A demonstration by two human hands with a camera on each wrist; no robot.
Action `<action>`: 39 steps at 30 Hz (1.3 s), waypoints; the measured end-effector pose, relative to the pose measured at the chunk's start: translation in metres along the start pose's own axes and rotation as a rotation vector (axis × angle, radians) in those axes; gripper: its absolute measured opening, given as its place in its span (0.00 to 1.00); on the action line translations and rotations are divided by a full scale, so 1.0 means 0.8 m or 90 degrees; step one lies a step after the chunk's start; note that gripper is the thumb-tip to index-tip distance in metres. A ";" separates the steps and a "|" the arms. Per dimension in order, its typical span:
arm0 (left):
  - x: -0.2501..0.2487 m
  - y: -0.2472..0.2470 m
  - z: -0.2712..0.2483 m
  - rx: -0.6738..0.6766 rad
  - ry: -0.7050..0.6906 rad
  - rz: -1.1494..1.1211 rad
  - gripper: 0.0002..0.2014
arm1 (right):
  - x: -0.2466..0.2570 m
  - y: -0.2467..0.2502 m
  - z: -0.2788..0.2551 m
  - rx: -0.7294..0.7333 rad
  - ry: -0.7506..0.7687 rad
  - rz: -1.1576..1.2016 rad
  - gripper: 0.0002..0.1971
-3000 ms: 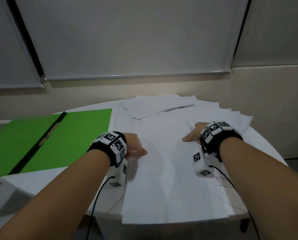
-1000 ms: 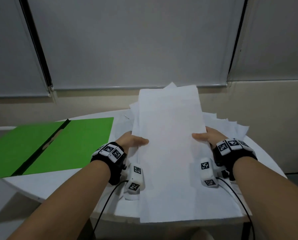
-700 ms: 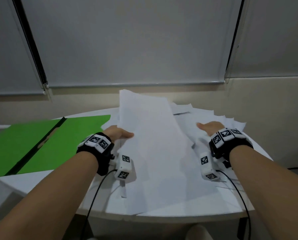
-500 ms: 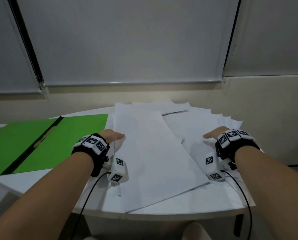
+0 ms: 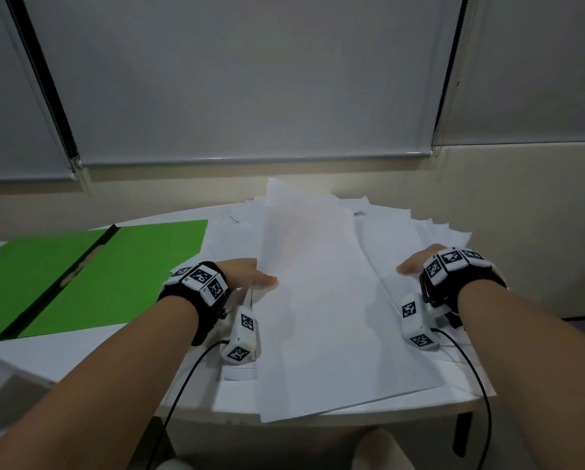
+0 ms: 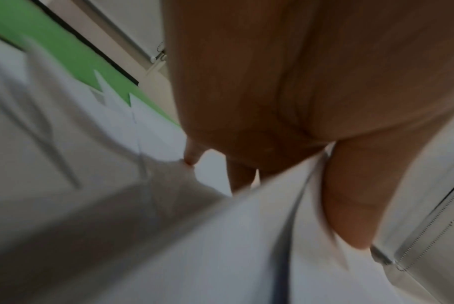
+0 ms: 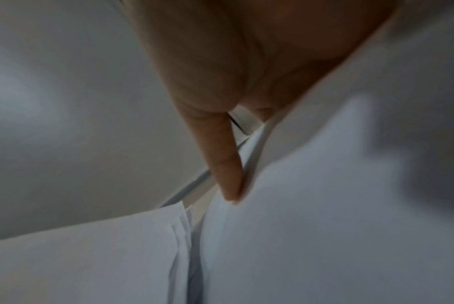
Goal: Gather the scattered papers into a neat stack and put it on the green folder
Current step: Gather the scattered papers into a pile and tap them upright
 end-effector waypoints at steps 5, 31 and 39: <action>0.005 0.031 0.003 -0.165 0.018 -0.091 0.19 | -0.007 -0.005 -0.001 0.018 -0.005 0.017 0.26; 0.007 -0.010 -0.024 0.026 0.060 -0.194 0.27 | 0.023 -0.043 0.026 0.100 -0.051 0.246 0.42; 0.016 0.051 -0.036 -0.158 0.032 -0.382 0.04 | 0.003 -0.048 0.055 0.083 -0.076 0.309 0.53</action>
Point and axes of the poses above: each hand's wrist, its own z-axis towards the middle knuckle, its own y-axis out of the back of the hand, x = y × z, the point moved 6 cm from there along z, towards the middle knuckle, and after that the axes turned 12 degrees about -x, right-handed, at the moved point
